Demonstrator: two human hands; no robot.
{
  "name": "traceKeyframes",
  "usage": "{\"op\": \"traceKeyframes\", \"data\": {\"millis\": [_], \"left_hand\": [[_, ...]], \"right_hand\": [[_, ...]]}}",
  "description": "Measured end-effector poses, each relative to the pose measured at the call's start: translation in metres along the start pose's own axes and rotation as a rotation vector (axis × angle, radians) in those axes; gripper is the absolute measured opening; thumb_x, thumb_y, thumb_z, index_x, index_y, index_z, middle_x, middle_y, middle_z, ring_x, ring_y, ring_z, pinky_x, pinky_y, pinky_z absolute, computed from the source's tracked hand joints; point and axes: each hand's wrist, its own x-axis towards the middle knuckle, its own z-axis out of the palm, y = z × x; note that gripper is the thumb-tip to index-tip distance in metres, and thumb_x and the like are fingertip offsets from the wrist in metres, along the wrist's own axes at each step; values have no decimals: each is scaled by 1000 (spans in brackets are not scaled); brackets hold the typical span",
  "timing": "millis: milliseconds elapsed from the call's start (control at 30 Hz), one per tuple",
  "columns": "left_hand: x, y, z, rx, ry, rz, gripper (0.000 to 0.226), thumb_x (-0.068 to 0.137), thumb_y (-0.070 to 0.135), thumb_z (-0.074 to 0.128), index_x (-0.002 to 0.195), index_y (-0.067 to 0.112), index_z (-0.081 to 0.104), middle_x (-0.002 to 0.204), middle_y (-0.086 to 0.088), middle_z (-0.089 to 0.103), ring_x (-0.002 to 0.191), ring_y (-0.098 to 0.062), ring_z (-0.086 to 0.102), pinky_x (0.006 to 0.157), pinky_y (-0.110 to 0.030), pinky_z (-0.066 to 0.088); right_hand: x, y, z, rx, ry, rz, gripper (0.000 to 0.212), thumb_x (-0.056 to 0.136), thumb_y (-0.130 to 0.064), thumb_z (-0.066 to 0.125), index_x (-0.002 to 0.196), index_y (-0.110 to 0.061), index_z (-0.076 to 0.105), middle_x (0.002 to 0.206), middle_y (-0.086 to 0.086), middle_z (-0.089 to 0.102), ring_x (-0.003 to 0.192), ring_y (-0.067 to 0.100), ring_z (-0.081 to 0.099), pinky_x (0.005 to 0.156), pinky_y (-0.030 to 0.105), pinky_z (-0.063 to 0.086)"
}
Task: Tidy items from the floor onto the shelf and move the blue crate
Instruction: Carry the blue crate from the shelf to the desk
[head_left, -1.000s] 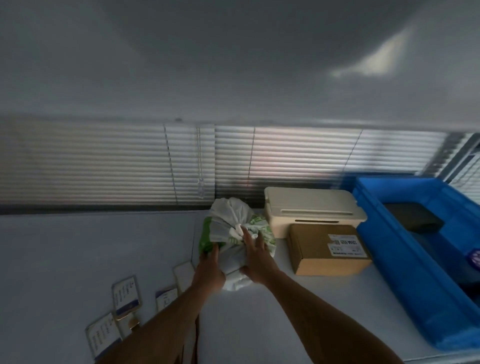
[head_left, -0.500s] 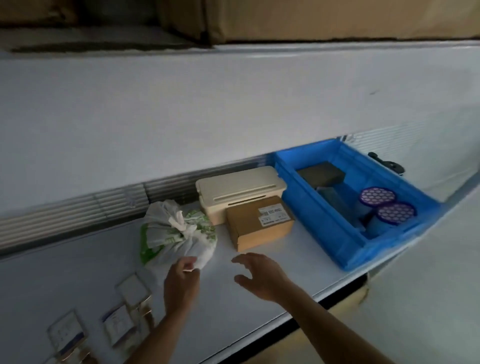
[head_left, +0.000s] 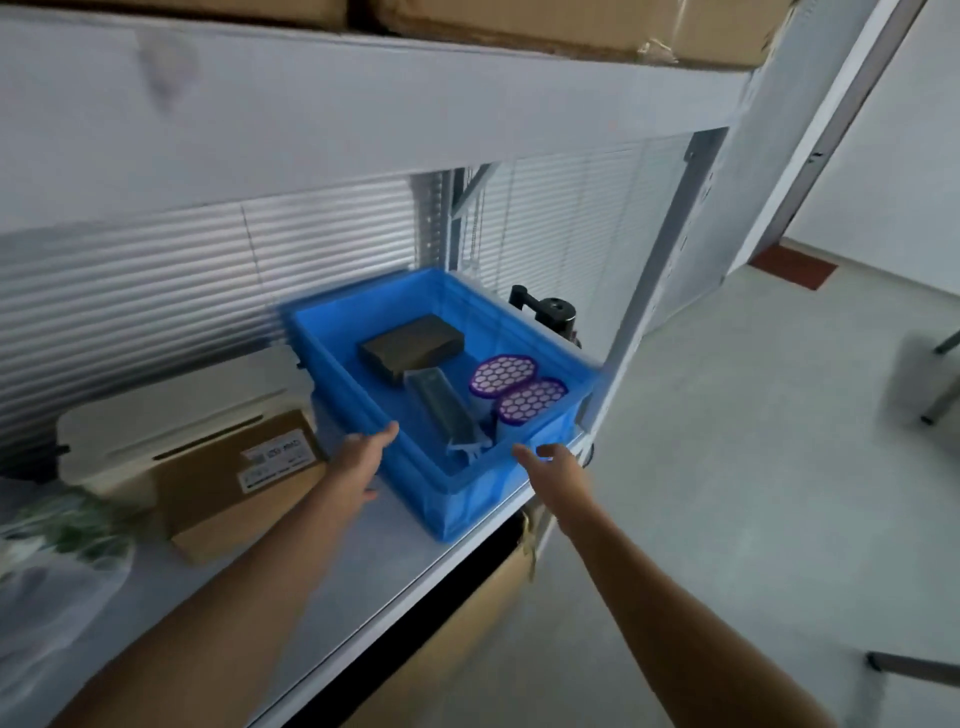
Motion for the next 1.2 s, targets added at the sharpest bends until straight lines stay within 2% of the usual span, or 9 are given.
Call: {"op": "traceKeyframes", "data": {"millis": [67, 167, 233, 500, 567, 667, 867, 1067, 1200], "left_hand": [[7, 11, 22, -41, 15, -81, 57, 79, 45, 72, 124, 19, 49, 122, -6, 56, 111, -32, 57, 87, -47, 49], [9, 13, 41, -52, 94, -89, 37, 81, 16, 68, 110, 13, 45, 119, -19, 59, 94, -35, 61, 74, -45, 55], [7, 11, 45, -96, 133, -66, 30, 82, 7, 63, 103, 14, 42, 112, -21, 58, 85, -34, 61, 60, -38, 54], [-17, 9, 37, -96, 65, -25, 40, 77, 8, 70, 114, 10, 53, 114, -19, 67, 81, -29, 66, 66, -38, 58], [-28, 7, 36, -28, 29, -32, 43, 77, 16, 74, 115, 11, 52, 113, -19, 67, 82, -28, 66, 75, -43, 60], [-42, -5, 37, 56, 11, -11, 50, 79, 28, 75, 119, 11, 51, 104, -10, 66, 85, -26, 63, 80, -42, 55], [-39, -7, 6, 391, 340, 211, 85, 71, 53, 69, 136, 3, 48, 137, -22, 54, 124, -39, 53, 104, -45, 43], [-27, 22, 6, 825, 361, 530, 73, 76, 41, 69, 138, 11, 44, 143, -18, 42, 132, -40, 40, 106, -50, 37], [-18, 22, 20, 1077, 307, 559, 71, 76, 40, 68, 135, 7, 43, 140, -20, 47, 129, -41, 44, 103, -51, 40]], "right_hand": [[23, -9, -11, 182, -71, 124, 81, 70, -70, 65, 118, -5, 56, 99, 6, 57, 91, 25, 60, 81, 40, 51], [43, -24, -15, 414, -263, 343, 89, 72, -64, 73, 136, -11, 41, 134, 14, 48, 128, 42, 48, 98, 56, 44], [52, -29, -9, 459, -299, 407, 97, 72, -60, 76, 145, -13, 33, 150, 16, 40, 135, 48, 40, 103, 63, 39], [60, -18, 9, 556, -138, 406, 28, 79, -21, 75, 91, -7, 54, 95, 15, 63, 85, 33, 66, 81, 48, 59], [51, -11, 2, 618, -106, 420, 27, 78, -16, 75, 89, -10, 51, 96, 12, 61, 82, 30, 63, 74, 46, 58], [32, 10, -7, 663, -66, 430, 43, 75, -14, 75, 111, -11, 50, 98, 11, 61, 82, 28, 63, 67, 45, 58], [-20, 77, -41, 679, 81, 427, 44, 73, -7, 69, 115, -6, 56, 105, 17, 67, 86, 32, 67, 61, 40, 58], [-89, 135, -87, 600, 267, 407, 17, 80, -4, 63, 96, -5, 64, 87, 13, 68, 73, 28, 64, 66, 35, 53], [-129, 166, -111, 563, 287, 392, 23, 75, -5, 64, 98, -4, 67, 87, 13, 72, 74, 29, 68, 65, 35, 57]]}}
